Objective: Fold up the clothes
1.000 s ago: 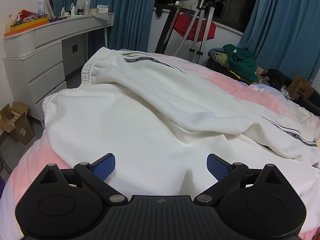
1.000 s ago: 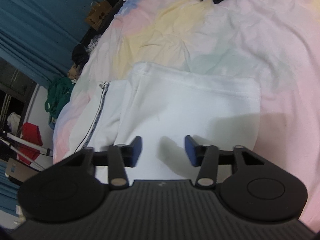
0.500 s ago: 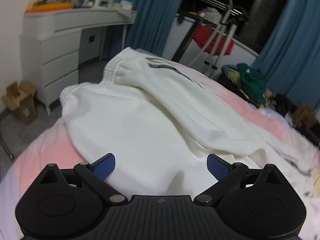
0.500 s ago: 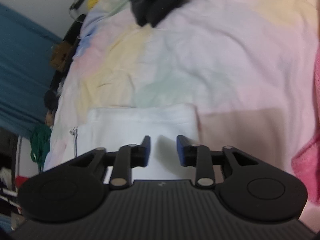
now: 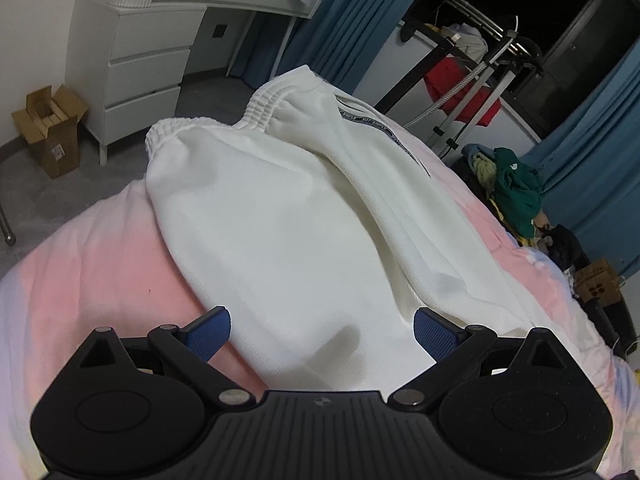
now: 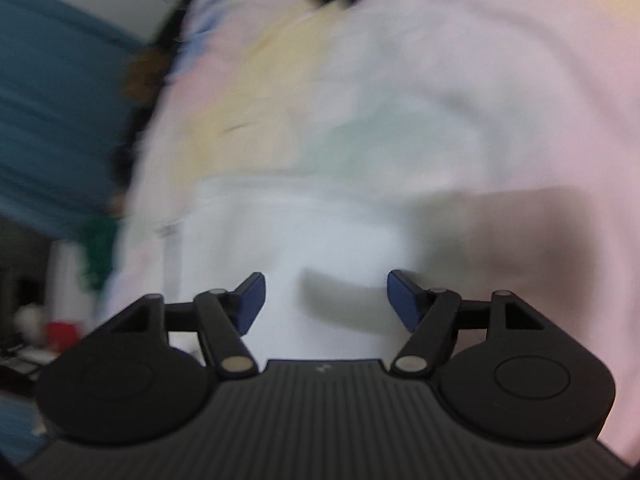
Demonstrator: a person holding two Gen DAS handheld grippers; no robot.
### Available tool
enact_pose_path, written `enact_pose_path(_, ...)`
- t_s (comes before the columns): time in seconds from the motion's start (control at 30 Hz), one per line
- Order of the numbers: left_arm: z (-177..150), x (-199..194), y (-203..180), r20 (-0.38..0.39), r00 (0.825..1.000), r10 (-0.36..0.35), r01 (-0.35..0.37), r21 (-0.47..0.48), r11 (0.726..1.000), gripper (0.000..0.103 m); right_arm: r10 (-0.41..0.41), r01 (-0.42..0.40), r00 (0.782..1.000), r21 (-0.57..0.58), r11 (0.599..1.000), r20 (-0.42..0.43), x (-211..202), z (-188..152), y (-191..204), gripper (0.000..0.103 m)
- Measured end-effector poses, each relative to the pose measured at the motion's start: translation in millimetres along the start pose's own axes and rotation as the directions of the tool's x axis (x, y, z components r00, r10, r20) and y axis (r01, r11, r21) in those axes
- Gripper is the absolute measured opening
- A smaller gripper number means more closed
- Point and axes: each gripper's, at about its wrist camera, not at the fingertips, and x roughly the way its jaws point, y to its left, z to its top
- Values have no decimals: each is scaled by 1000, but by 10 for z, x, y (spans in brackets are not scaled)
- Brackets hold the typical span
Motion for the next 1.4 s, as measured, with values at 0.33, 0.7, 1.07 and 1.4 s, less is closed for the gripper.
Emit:
enact_pose_path(0.33,130,-212,326,50,998,-26,34,-149,988,99,332,-335,942,-66,940,-49,-136,-86,244,69)
enact_pose_path(0.7,215,-341,1000,62,994,-85,103,-403,909,97,178,-176,984,-59,983,18,-294,-79,74,69)
enact_pose_path(1.07,161,78,1150,-31,987,-158,116,-542,832,84,120,-136,973,68,988,198,-780,173,-597,70)
enact_pose_path(1.4,222,705,870,-87,947,-310,215,-546,809,76,157,-157,988,152,976,11,-349,179,-853,70)
